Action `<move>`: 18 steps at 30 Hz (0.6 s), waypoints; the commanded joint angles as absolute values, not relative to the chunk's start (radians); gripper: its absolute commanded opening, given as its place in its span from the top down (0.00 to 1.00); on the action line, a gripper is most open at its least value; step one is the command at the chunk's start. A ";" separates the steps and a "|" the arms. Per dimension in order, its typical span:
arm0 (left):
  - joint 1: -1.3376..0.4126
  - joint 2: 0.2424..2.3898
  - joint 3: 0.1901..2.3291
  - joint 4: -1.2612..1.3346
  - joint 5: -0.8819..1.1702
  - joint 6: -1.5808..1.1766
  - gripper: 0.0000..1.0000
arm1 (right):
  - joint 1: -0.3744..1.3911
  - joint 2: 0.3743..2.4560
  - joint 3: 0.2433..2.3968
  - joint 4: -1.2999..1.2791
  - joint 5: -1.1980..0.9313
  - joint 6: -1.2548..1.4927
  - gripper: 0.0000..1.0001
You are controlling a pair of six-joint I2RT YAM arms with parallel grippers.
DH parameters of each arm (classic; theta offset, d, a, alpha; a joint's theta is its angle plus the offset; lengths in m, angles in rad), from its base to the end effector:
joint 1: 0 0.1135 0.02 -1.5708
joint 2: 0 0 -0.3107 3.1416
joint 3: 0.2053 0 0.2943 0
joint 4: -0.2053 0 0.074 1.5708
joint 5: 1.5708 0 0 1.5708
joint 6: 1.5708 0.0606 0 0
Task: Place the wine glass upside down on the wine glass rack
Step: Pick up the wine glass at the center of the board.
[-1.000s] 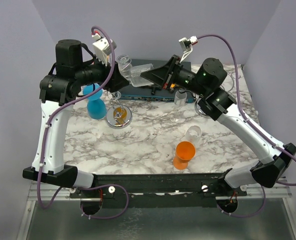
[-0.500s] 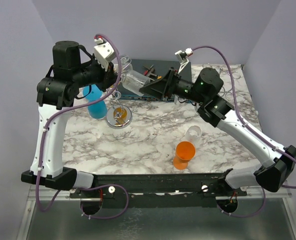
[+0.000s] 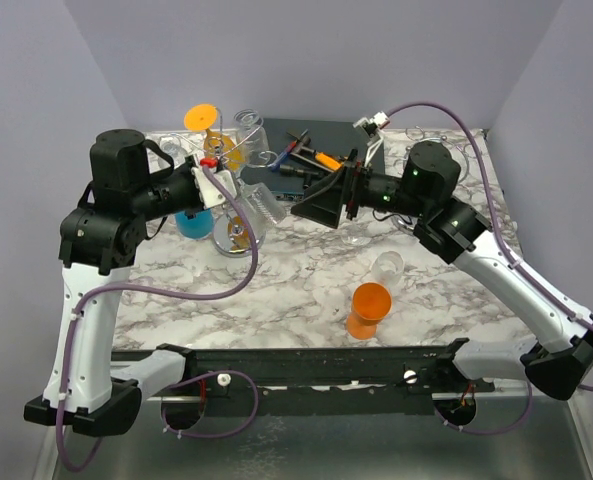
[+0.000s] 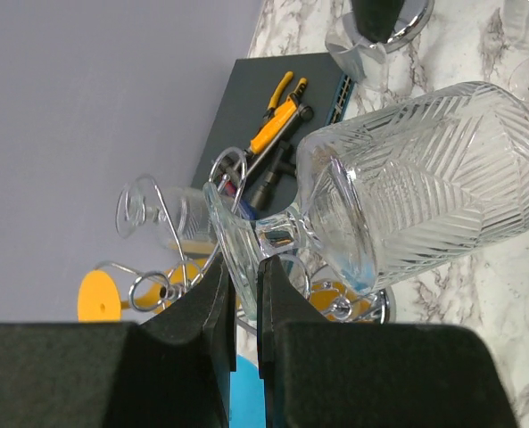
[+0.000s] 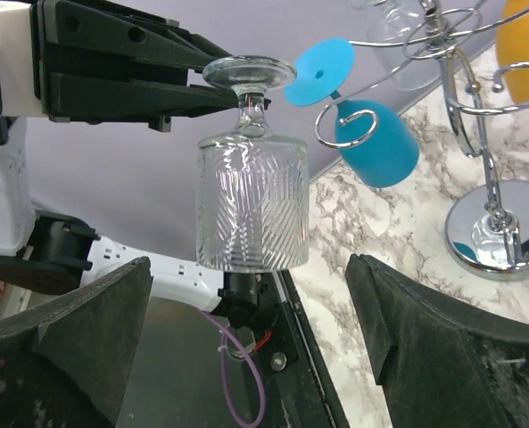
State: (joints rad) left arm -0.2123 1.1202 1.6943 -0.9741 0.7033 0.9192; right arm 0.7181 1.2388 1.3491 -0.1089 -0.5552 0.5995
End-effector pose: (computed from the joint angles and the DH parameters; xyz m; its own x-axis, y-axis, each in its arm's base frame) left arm 0.1919 -0.0815 0.5532 0.3599 0.5428 -0.7588 0.7533 0.3108 0.5796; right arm 0.2230 0.2372 0.4988 -0.5386 0.1662 -0.8260 -0.7899 0.2415 0.5636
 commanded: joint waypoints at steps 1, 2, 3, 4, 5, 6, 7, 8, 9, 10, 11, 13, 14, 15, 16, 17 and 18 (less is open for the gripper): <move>-0.212 1.067 1.634 -0.887 0.849 1.135 1.00 | 0.716 1.294 1.344 -0.012 -0.714 0.564 0.01; -0.213 1.055 1.618 -0.884 0.855 1.168 1.00 | 0.716 1.305 1.333 0.040 -0.748 0.576 0.00; -0.213 1.046 1.601 -0.882 0.857 1.201 1.00 | 0.717 1.316 1.325 0.072 -0.771 0.582 0.00; -0.212 1.041 1.591 -0.879 0.860 1.225 1.00 | 0.722 1.323 1.321 0.089 -0.787 0.579 0.00; -0.212 1.039 1.584 -0.879 0.859 1.239 1.00 | 0.729 1.330 1.319 0.100 -0.793 0.570 0.01; -0.212 1.037 1.581 -0.877 0.861 1.250 1.00 | 0.736 1.336 1.316 0.109 -0.802 0.562 0.00; -0.212 1.038 1.580 -0.875 0.862 1.255 1.00 | 0.742 1.342 1.312 0.117 -0.809 0.555 0.01; -0.213 1.039 1.580 -0.872 0.865 1.256 1.00 | 0.748 1.347 1.310 0.121 -0.813 0.547 0.01; -0.212 1.041 1.581 -0.866 0.866 1.256 1.00 | 0.756 1.353 1.308 0.120 -0.812 0.537 0.01; -0.212 1.043 1.582 -0.861 0.869 1.253 1.00 | 0.764 1.360 1.305 0.119 -0.808 0.528 0.01; -0.213 1.044 1.582 -0.855 0.874 1.252 1.00 | 0.771 1.365 1.302 0.118 -0.801 0.517 0.01; -0.212 1.049 1.584 -0.845 0.883 1.242 1.00 | 0.787 1.378 1.296 0.118 -0.778 0.498 0.00; -0.212 1.051 1.585 -0.841 0.887 1.237 1.00 | 0.797 1.387 1.293 0.115 -0.761 0.486 0.00; -0.212 1.053 1.586 -0.837 0.892 1.231 1.00 | 0.806 1.395 1.293 0.110 -0.736 0.467 0.01; -0.212 1.055 1.587 -0.833 0.898 1.227 1.00 | 0.817 1.404 1.292 0.107 -0.712 0.449 0.00; -0.212 1.055 1.586 -0.830 0.901 1.222 1.00 | 0.829 1.414 1.292 0.107 -0.686 0.431 0.00; -0.212 1.055 1.585 -0.828 0.906 1.220 1.00 | 0.842 1.422 1.292 0.112 -0.667 0.417 0.00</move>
State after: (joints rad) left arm -0.2111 1.0576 1.5684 -0.9134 0.8139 1.2148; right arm 0.7967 1.3830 1.3094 0.0853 -0.7364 0.4992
